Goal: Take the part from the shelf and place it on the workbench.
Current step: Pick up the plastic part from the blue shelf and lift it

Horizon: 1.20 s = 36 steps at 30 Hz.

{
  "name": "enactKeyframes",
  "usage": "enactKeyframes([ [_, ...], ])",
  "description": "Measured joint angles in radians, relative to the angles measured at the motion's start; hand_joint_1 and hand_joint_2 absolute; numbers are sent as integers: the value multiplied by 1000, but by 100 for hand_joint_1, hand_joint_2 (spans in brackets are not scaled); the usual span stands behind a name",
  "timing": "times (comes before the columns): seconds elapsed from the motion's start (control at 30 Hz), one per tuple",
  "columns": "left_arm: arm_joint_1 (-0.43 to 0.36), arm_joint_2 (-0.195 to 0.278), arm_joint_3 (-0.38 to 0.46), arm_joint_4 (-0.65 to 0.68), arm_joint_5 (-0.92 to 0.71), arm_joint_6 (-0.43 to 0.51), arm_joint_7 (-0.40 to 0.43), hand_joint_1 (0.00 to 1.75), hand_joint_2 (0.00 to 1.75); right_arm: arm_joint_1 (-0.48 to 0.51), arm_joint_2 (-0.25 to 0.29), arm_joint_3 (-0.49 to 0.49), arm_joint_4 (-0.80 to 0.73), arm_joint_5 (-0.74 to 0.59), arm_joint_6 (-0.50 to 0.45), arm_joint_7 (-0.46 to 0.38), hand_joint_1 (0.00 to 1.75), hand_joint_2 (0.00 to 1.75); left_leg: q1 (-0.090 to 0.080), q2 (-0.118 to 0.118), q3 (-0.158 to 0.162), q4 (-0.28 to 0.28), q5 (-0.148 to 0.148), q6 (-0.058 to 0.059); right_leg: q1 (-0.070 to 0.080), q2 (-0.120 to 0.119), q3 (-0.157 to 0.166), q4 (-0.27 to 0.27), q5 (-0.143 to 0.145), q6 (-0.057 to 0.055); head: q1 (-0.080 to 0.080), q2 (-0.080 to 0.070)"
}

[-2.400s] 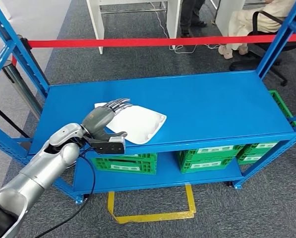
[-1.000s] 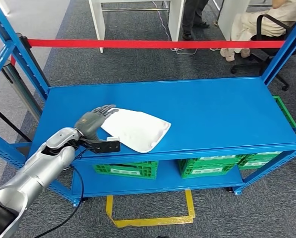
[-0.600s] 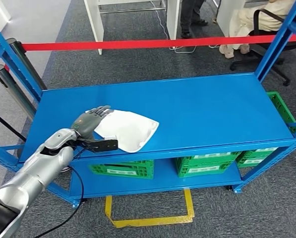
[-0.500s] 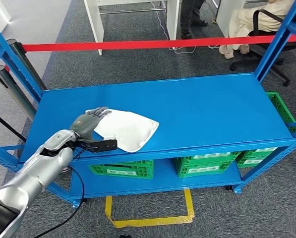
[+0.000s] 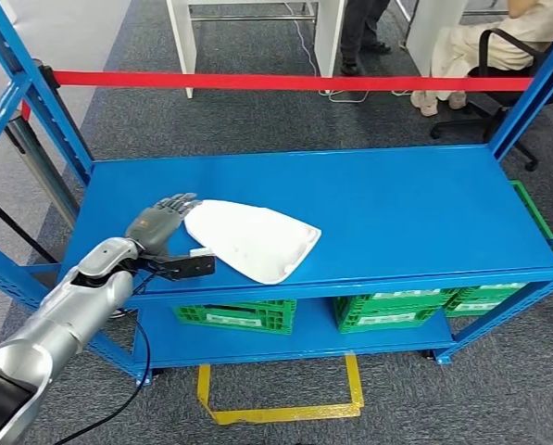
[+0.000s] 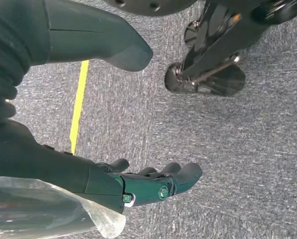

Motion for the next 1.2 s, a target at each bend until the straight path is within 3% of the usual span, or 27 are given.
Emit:
enactKeyframes([
  [0.03,1,-1,0,2,0,1,0,0,175,0,0,0,0,0,0,0,0,175,0,0,0,0,0,0,0,0,8,-21,21,-1,0,0],
  [0.07,1,-1,0,3,-2,2,0,28,175,0,0,0,0,1,0,1,0,175,0,0,1,1,-1,-1,0,0,34,-77,55,-3,0,0],
  [0.13,-1,-3,1,4,-6,11,-2,116,175,-2,0,0,0,2,0,0,0,175,-2,-1,1,4,-4,-6,1,0,103,-216,109,-10,0,0],
  [0.17,-2,-4,2,5,-8,16,-4,159,175,-3,0,0,0,3,0,-1,0,175,-4,-2,-1,5,-4,-10,2,1,127,-261,120,-13,-1,0],
  [0.2,-3,-4,3,5,-9,21,-7,175,175,-3,0,0,0,4,0,-1,0,175,-5,-2,-3,6,-4,-15,4,1,139,-282,121,-17,-2,0],
  [0.27,-2,-6,5,7,-9,31,-16,175,175,-3,0,0,0,8,-1,-2,0,175,-5,-3,-3,5,-3,-25,5,2,143,-286,122,-25,-2,0],
  [0.33,-1,-7,7,7,-8,41,-26,175,175,-3,0,0,0,12,-1,-3,0,175,-3,-2,-11,27,-22,-36,2,2,147,-292,126,-36,-4,0],
  [0.37,0,-8,8,7,-8,45,-30,175,175,-4,0,0,0,13,-1,-4,0,175,-1,-2,-27,67,-46,-41,0,1,148,-294,127,-41,-6,0],
  [0.43,4,-9,9,8,-7,47,-36,175,175,-5,0,0,0,15,-2,-4,0,175,2,-1,-84,196,-110,-49,-1,1,149,-294,127,-47,-8,0],
  [0.5,12,-10,10,9,-7,48,-38,175,175,-4,0,0,0,15,-3,-4,0,175,5,-1,-125,286,-135,-54,-1,1,150,-294,126,-48,-8,0],
  [0.53,14,-10,10,10,-6,48,-39,175,175,-4,0,0,0,16,-3,-4,0,175,6,-1,-122,278,-119,-54,-1,1,151,-293,125,-47,-8,0],
  [0.57,15,-11,10,10,-4,48,-42,175,175,-4,0,0,0,16,-4,-4,0,175,7,-1,-101,234,-88,-53,-1,2,152,-293,124,-47,-8,0],
  [0.63,15,-12,13,10,0,49,-51,175,175,-5,0,0,0,16,-4,-4,0,175,7,-1,-37,97,-25,-47,1,2,154,-291,121,-41,-8,0],
  [0.67,15,-13,14,10,1,50,-55,175,175,-5,0,0,0,16,-4,-4,0,175,5,-1,-14,47,-10,-43,3,2,153,-290,120,-36,-7,0],
  [0.7,17,-14,15,10,2,51,-59,175,175,-5,0,0,0,16,-4,-4,0,175,4,-1,-2,18,-6,-39,4,2,152,-289,120,-31,-7,0],
  [0.83,26,-19,16,10,3,52,-67,175,175,-6,0,0,0,16,-4,-4,0,175,4,-1,2,2,-5,-16,2,1,141,-277,108,-10,-5,0],
  [0.9,27,-23,16,10,8,48,-71,175,175,-6,0,0,0,15,-4,-4,0,175,6,0,4,-2,-3,-6,1,0,97,-190,58,-5,-3,0],
  [0.97,34,-26,17,10,16,41,-76,175,175,-5,0,0,0,14,-5,-4,0,175,3,0,3,-2,-3,-1,1,0,33,-57,4,-1,-2,0],
  [1.0,40,-28,16,10,18,38,-79,175,175,-5,0,0,0,14,-6,-4,0,175,2,0,3,-2,-4,0,1,0,11,-17,-4,-1,-2,0],
  [1.03,44,-29,16,10,21,35,-82,175,175,-4,0,0,0,14,-6,-4,0,175,2,-1,4,-1,-4,0,1,0,7,-14,8,-1,-2,0],
  [1.07,47,-30,16,10,22,34,-85,175,175,-4,0,0,0,14,-7,-3,0,175,2,-1,5,0,-5,0,1,0,23,-51,37,-2,-2,0],
  [1.13,49,-32,16,10,23,33,-88,175,175,-5,0,0,0,13,-7,-3,0,175,0,-2,6,2,-8,-4,1,0,89,-187,100,-8,-2,0],
  [1.2,49,-32,17,10,24,33,-89,175,175,-7,0,0,0,13,-8,-3,0,175,-3,-2,3,7,-11,-13,4,1,136,-273,122,-14,-4,0],
])
